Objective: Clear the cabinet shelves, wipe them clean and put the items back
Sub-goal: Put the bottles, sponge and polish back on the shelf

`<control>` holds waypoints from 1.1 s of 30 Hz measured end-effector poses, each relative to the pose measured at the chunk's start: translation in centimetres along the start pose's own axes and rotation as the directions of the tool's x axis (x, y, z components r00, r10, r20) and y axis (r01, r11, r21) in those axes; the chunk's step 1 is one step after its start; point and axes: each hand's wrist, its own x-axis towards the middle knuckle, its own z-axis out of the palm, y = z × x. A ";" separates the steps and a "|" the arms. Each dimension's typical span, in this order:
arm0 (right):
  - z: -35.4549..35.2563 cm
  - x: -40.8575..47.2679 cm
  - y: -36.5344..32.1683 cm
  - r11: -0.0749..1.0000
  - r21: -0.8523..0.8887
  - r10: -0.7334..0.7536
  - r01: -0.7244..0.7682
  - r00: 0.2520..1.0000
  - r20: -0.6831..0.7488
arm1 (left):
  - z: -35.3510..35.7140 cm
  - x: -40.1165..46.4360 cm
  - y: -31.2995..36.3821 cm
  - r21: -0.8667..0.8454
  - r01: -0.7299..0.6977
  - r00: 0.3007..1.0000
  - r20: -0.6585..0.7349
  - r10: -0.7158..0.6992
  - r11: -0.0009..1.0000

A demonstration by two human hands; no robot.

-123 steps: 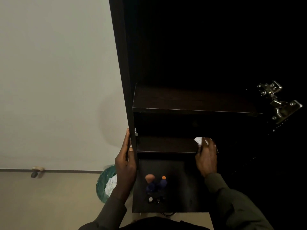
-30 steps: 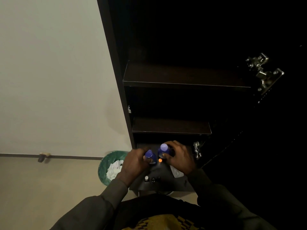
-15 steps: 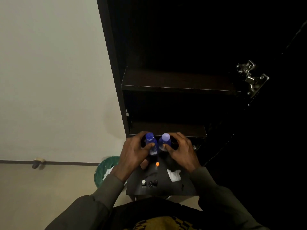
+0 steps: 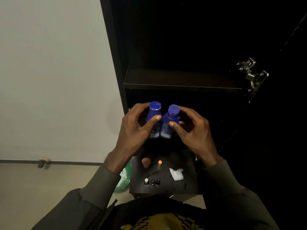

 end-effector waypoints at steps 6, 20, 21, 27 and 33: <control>-2.3 1.8 -4.3 0.996 0.076 -0.051 0.052 0.998 -0.023 | -1.9 1.3 3.8 -0.086 -0.049 0.998 -0.037 0.046 0.995; -8.8 13.5 -17.8 0.864 0.324 -0.326 0.385 0.919 -0.221 | -8.5 11.6 20.2 -0.273 -0.400 0.915 -0.167 0.367 0.875; -9.4 14.7 -18.9 0.841 0.335 -0.359 0.424 0.902 -0.240 | -9.0 12.5 21.5 -0.260 -0.436 0.898 -0.185 0.399 0.862; -12.3 21.0 -23.6 0.809 0.282 -0.434 0.515 0.848 -0.305 | -11.3 17.1 27.5 -0.148 -0.534 0.832 -0.267 0.486 0.833; -14.0 25.6 -26.3 0.850 0.083 -0.475 0.520 0.825 -0.307 | -12.4 21.8 30.7 -0.040 -0.541 0.810 -0.293 0.508 0.840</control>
